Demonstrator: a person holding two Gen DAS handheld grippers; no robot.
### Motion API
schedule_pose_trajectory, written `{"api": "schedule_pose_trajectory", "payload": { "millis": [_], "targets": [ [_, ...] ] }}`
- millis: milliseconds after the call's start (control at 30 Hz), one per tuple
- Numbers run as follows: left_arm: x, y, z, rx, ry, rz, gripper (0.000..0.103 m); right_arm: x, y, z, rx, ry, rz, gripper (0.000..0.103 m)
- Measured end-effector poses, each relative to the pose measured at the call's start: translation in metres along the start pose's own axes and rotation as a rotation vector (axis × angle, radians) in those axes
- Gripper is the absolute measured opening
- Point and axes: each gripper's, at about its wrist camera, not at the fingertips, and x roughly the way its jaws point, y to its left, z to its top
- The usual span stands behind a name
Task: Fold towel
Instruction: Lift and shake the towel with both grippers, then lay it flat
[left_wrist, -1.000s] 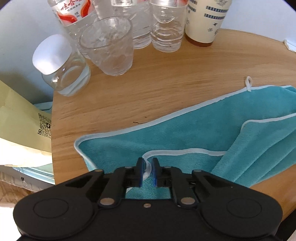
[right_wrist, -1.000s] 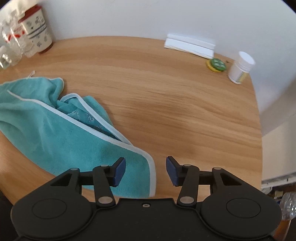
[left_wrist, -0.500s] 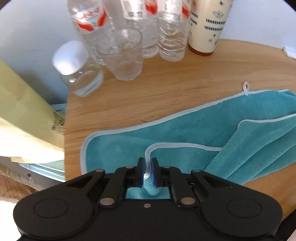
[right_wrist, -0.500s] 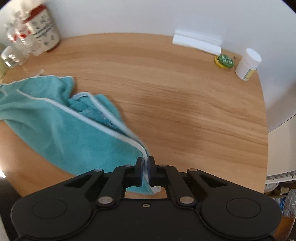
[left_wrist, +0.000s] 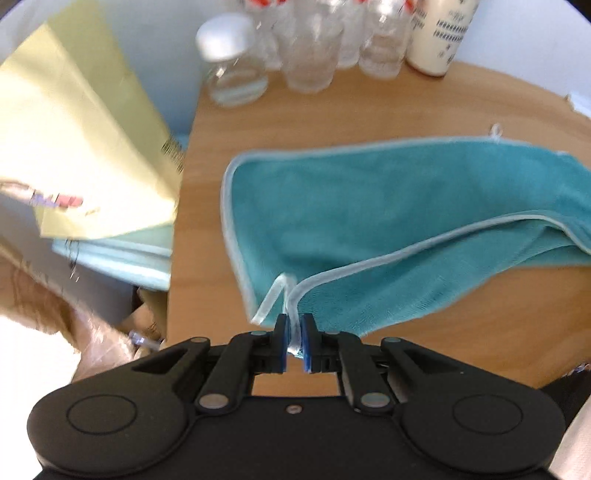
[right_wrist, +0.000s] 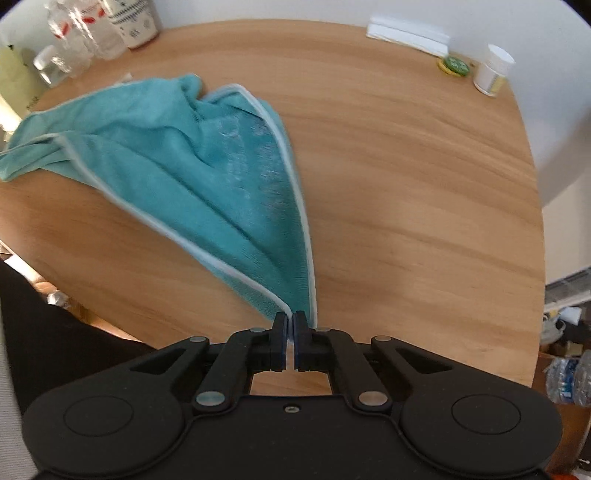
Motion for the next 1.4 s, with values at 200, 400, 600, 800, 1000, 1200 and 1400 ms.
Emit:
{"api": "schedule_pose_trajectory", "payload": {
  "millis": [200, 400, 600, 800, 1000, 1200, 1400],
  "targets": [
    [0.013, 0.015, -0.029, -0.021, 0.083, -0.002, 0.008, 0.012, 0.007, 0.000, -0.033, 0.053, -0.037, 0.005],
    [0.013, 0.031, -0.043, -0.078, 0.096, -0.013, 0.018, 0.010, 0.006, 0.006, -0.067, 0.086, -0.075, 0.021],
    [-0.009, 0.046, -0.026, -0.081, 0.036, -0.005, 0.046, -0.020, 0.002, 0.018, -0.085, 0.057, -0.053, 0.038],
    [-0.028, 0.056, 0.001, -0.092, -0.019, 0.026, 0.054, -0.042, -0.002, 0.049, -0.115, -0.030, -0.059, 0.038],
    [0.009, 0.019, 0.042, -0.049, -0.034, 0.023, 0.055, -0.022, 0.037, 0.120, -0.250, -0.170, -0.116, 0.038],
    [0.043, -0.020, 0.075, 0.022, -0.001, 0.005, 0.055, 0.022, 0.071, 0.188, -0.407, -0.108, -0.091, 0.038],
    [0.063, -0.039, 0.082, 0.060, 0.026, 0.023, 0.054, 0.039, 0.083, 0.200, -0.462, -0.061, -0.015, 0.038]
  ]
}}
